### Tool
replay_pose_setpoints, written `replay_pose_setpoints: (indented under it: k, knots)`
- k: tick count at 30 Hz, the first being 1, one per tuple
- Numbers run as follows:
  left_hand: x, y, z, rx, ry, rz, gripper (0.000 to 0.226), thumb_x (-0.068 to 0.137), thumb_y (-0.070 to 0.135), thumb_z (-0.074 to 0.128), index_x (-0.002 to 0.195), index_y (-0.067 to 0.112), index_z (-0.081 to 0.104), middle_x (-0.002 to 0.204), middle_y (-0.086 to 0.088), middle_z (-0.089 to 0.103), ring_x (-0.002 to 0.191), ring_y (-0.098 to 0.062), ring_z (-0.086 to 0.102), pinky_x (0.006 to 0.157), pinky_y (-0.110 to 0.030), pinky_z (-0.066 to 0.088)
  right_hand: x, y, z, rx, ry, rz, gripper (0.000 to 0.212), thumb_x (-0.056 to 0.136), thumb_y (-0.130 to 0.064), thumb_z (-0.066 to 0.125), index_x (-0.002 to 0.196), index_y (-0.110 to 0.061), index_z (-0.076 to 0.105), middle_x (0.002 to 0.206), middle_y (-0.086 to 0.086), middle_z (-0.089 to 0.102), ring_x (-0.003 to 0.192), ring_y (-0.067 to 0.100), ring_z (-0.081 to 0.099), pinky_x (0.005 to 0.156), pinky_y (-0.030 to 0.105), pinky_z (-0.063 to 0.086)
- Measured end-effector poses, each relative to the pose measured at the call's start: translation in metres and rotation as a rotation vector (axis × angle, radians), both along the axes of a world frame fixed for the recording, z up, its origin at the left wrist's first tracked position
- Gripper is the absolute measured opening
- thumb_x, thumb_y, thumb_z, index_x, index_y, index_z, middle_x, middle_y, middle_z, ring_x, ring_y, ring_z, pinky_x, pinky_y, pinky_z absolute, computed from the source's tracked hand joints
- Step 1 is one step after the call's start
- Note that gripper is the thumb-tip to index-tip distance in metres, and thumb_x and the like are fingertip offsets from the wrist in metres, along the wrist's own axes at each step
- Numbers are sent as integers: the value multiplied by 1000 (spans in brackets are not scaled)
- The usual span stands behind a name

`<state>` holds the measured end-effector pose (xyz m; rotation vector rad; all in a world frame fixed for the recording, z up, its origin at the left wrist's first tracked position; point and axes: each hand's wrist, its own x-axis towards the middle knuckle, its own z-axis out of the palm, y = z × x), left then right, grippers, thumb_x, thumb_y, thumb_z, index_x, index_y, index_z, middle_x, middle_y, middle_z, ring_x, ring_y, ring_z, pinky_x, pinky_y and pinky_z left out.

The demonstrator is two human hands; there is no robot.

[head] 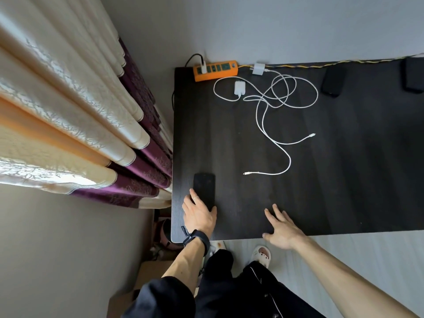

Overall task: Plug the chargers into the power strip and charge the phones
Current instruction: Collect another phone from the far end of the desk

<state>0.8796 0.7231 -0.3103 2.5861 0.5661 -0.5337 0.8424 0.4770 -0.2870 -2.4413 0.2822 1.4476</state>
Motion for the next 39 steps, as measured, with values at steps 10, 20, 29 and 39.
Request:
replay_pose_setpoints:
  k: [10,20,29,39]
  knots:
    - [-54,55,-13,-106,1,-71,84,70,50,77,140,23,38,122,-2,49,115,-23,50,97,-38,46,-2,1,5,-4,9,29,86,98,-44,53,160,-33,-6,164,-9,-29,155,22,-16,125,43,11]
    - [-31,71,-9,-425,219,374,27,69,34,83,89,19,72,83,-1,73,81,-19,69,79,-33,58,-1,1,9,-16,9,38,85,98,-44,53,160,-33,-4,166,-9,-25,156,22,-12,126,46,11]
    - [-34,74,4,-154,189,71,31,82,54,65,93,25,69,86,2,67,90,-25,66,73,-28,49,-4,1,7,-13,6,37,86,98,-43,54,160,-33,-5,165,-9,-26,155,22,-14,126,46,10]
    - [-35,54,7,85,127,-210,30,88,40,49,104,16,58,105,-6,70,97,-34,67,80,-39,54,-7,5,5,-28,-2,48,88,99,-42,53,159,-32,-10,164,-9,-30,155,23,-17,125,45,10]
